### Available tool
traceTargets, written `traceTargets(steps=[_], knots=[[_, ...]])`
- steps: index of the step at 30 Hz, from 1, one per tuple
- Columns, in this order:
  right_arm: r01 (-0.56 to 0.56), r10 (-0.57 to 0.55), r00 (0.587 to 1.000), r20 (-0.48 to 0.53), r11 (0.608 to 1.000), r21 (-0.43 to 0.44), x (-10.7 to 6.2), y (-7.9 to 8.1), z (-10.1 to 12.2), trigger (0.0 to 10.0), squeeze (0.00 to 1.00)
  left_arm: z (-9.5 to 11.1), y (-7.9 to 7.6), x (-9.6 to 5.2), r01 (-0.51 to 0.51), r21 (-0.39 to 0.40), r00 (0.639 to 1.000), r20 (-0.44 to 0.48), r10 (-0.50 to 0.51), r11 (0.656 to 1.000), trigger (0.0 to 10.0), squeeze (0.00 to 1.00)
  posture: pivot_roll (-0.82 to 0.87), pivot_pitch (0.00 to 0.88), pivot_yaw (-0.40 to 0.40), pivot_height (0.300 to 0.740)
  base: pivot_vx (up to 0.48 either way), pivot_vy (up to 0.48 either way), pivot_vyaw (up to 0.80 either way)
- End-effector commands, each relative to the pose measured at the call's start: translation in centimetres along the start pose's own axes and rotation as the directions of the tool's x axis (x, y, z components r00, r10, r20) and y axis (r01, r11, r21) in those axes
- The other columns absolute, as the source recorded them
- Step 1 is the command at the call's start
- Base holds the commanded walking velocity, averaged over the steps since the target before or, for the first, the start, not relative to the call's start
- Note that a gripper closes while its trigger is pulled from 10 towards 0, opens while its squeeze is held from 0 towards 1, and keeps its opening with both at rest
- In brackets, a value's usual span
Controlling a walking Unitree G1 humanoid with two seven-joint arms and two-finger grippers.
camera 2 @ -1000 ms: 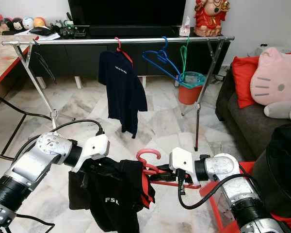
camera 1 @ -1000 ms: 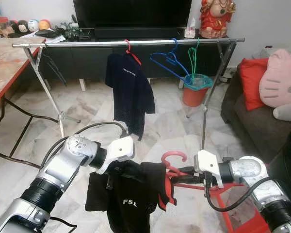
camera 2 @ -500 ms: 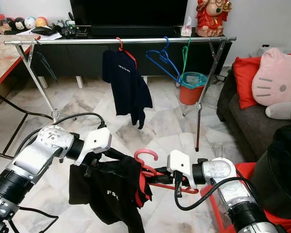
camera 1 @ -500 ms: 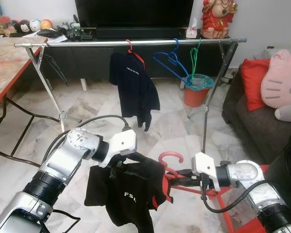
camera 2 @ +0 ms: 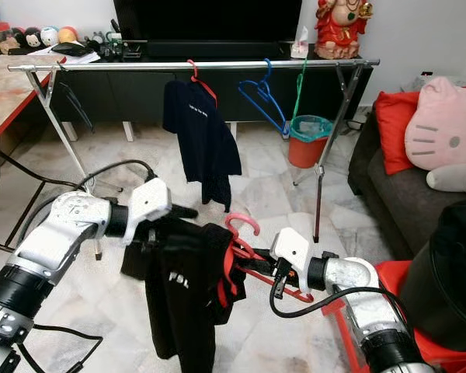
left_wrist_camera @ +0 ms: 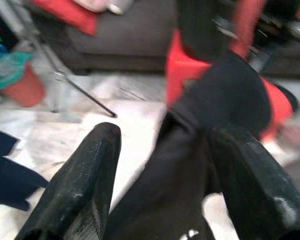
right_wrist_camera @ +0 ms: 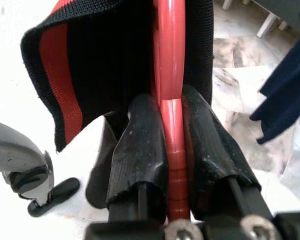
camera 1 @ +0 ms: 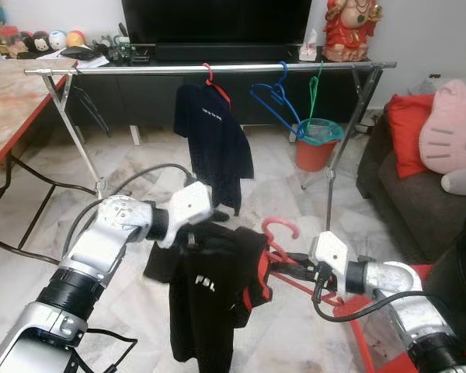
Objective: Hang hanger
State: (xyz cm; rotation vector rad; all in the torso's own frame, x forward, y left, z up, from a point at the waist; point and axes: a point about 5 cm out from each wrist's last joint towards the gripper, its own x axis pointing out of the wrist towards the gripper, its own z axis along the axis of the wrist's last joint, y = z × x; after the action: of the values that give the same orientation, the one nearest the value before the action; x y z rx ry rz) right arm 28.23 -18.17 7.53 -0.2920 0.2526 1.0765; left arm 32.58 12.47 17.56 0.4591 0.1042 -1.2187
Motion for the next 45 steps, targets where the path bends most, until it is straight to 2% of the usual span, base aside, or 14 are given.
traceTargets(steps=[1, 2, 4, 12, 14, 21, 23, 24, 25, 40, 41, 43, 44, 45], knots=[[0.032, -0.033, 0.999, 0.036, 0.999, 0.011, -0.2, -0.2, 0.3, 0.0, 0.00, 1.1, 1.0, -0.2, -0.062, 0.028, 0.997, 0.045, 0.061, 0.998, 10.0, 1.00, -0.10, 0.000, -0.046, 0.740, 0.000, 0.000, 0.00], [0.040, -0.041, 0.999, 0.033, 0.999, 0.013, -0.1, -0.2, 0.2, 0.0, 0.00, 1.3, 1.3, -0.2, -0.093, 0.024, 0.994, 0.065, 0.091, 0.995, 10.0, 0.85, -0.10, 0.000, -0.046, 0.740, 0.000, 0.000, 0.00], [0.079, -0.080, 0.996, 0.041, 0.997, 0.026, 0.0, -0.3, 0.1, 0.0, 0.00, 1.7, 1.7, -0.1, -0.160, 0.029, 0.982, 0.107, 0.156, 0.987, 10.0, 0.00, -0.11, 0.000, -0.045, 0.740, 0.000, 0.000, 0.00], [0.384, -0.391, 0.918, 0.070, 0.918, 0.097, 0.5, -2.8, 1.2, 0.0, 0.00, 1.8, 3.1, 0.7, -0.396, -0.087, 0.898, 0.172, 0.405, 0.914, 10.0, 0.00, -0.11, 0.000, -0.045, 0.740, 0.000, 0.000, 0.00], [0.503, -0.514, 0.856, 0.053, 0.852, 0.143, 0.4, -4.0, 1.5, 0.0, 0.00, 1.4, 2.6, 1.5, -0.421, -0.106, 0.885, 0.170, 0.433, 0.901, 10.0, 0.00, -0.12, 0.000, -0.042, 0.740, 0.000, 0.000, 0.00], [0.541, -0.566, 0.821, 0.078, 0.813, 0.215, 1.7, -4.5, 2.7, 0.0, 0.00, -0.4, 0.8, 3.6, -0.431, -0.141, 0.884, 0.131, 0.448, 0.891, 10.0, 0.00, -0.11, 0.000, -0.052, 0.740, 0.000, 0.000, 0.00], [0.545, -0.571, 0.818, 0.067, 0.807, 0.229, 2.2, -4.6, 3.1, 0.0, 0.00, -0.8, 0.4, 4.0, -0.431, -0.154, 0.885, 0.119, 0.449, 0.889, 10.0, 0.26, -0.11, 0.000, -0.057, 0.740, 0.000, 0.000, 0.00], [0.545, -0.571, 0.818, 0.067, 0.807, 0.229, 2.2, -4.6, 3.1, 0.0, 0.00, -0.8, 0.4, 4.0, -0.431, -0.154, 0.885, 0.119, 0.449, 0.889, 10.0, 0.26, -0.11, 0.000, -0.057, 0.740, 0.000, 0.000, 0.00], [0.540, -0.569, 0.819, 0.072, 0.807, 0.239, 2.5, -4.6, 3.5, 0.0, 0.00, -1.4, 0.3, 4.4, -0.450, -0.172, 0.879, 0.090, 0.469, 0.876, 10.0, 1.00, -0.11, 0.000, -0.065, 0.740, 0.000, 0.000, 0.00], [0.413, -0.441, 0.888, 0.131, 0.889, 0.198, 3.9, -3.4, 7.0, 0.0, 0.00, -3.0, 1.1, 4.4, -0.629, -0.220, 0.755, 0.055, 0.653, 0.746, 10.0, 1.00, -0.12, 0.000, -0.086, 0.740, 0.000, 0.000, 0.00], [0.400, -0.429, 0.894, 0.132, 0.895, 0.199, 4.0, -3.2, 7.1, 0.0, 0.00, -2.9, 1.1, 4.3, -0.632, -0.223, 0.751, 0.063, 0.658, 0.742, 10.0, 0.49, -0.12, 0.000, -0.090, 0.740, 0.000, 0.000, 0.00], [0.392, -0.421, 0.898, 0.130, 0.898, 0.201, 4.0, -3.1, 7.1, 0.0, 0.00, -2.9, 1.1, 4.3, -0.632, -0.221, 0.750, 0.067, 0.658, 0.743, 10.0, 0.49, -0.11, 0.000, -0.091, 0.740, 0.000, 0.000, 0.00], [0.378, -0.405, 0.907, 0.115, 0.904, 0.201, 4.1, -2.9, 6.9, 0.0, 0.00, -3.0, 0.9, 4.5, -0.617, -0.223, 0.762, 0.068, 0.644, 0.754, 10.0, 0.00, -0.11, 0.000, -0.093, 0.740, 0.000, 0.000, 0.00], [0.369, -0.395, 0.912, 0.107, 0.907, 0.202, 4.1, -2.8, 6.8, 0.0, 0.00, -3.0, 0.7, 4.6, -0.608, -0.217, 0.771, 0.068, 0.633, 0.764, 10.0, 0.00, -0.11, 0.000, -0.097, 0.740, 0.000, 0.000, 0.00]])
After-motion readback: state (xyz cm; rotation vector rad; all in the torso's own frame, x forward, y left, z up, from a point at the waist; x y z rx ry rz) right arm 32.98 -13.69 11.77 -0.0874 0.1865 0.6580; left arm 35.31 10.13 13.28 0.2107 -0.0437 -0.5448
